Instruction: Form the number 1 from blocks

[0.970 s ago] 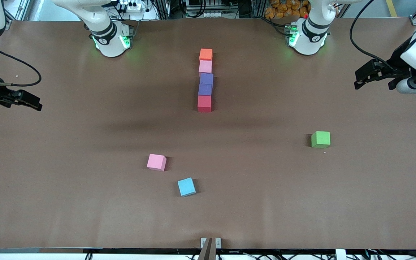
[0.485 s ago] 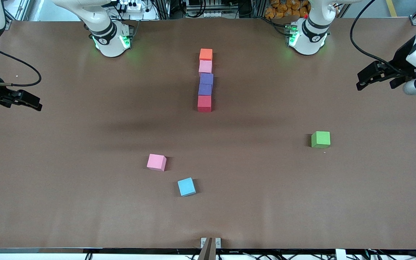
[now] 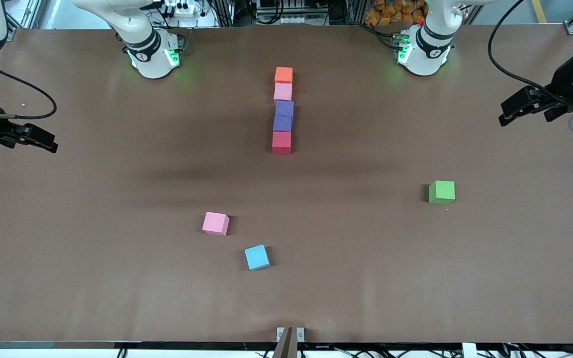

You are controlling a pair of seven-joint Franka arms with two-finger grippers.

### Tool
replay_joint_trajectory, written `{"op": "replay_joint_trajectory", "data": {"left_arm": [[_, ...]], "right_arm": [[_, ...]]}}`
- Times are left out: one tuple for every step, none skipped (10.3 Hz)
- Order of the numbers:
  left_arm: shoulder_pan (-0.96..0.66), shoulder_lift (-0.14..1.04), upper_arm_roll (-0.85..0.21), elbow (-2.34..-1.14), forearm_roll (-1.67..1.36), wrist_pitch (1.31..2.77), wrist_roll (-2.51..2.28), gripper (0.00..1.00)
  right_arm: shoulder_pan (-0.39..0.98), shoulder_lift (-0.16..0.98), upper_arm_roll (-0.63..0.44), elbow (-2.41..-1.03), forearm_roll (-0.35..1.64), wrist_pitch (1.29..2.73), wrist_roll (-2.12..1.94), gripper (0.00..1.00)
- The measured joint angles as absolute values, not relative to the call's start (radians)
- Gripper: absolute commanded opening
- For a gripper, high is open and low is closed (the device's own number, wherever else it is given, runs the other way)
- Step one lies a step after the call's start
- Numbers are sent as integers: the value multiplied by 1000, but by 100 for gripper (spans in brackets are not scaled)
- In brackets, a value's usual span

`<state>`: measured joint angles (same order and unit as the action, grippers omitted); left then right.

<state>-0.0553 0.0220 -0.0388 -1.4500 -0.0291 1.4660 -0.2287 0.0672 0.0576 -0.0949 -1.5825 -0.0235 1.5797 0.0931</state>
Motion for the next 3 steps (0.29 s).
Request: {"op": "replay_joint_trajectory", "data": {"left_arm": [[-52,22,-36,-1450,-29,1466,-230,100],[-51,22,-34,-1450,-29,1466,-231,100],[-51,22,-33,-1450,-29,1466,-233,100]], "right_arm": [[67,58,-95,-1583,-24,1580,93,100],[67,58,-95,-1583,-24,1580,93,100],[66,58,-96,-1583,-24,1580,93,100]]}}
